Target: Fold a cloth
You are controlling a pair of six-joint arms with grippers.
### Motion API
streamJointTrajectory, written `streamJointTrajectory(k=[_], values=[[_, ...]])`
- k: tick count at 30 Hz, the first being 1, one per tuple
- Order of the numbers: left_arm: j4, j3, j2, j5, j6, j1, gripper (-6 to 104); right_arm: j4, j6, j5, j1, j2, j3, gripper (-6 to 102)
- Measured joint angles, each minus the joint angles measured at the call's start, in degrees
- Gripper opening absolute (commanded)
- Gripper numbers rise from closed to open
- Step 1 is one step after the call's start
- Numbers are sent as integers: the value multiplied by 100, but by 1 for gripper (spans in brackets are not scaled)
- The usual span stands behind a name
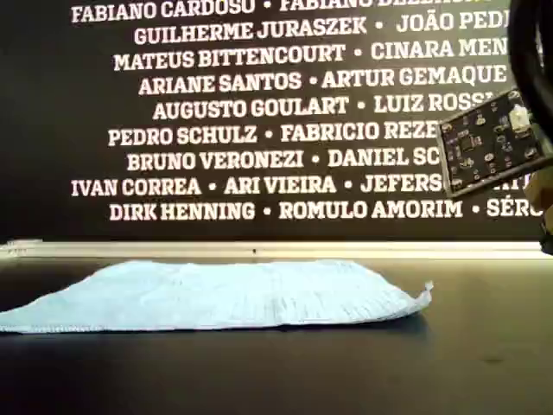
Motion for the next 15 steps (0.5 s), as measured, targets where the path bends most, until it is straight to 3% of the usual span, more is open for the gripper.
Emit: streamJointTrajectory(k=[15], values=[[0, 0, 0, -18, 0, 0, 60, 0, 0, 0, -35, 0, 0, 3]])
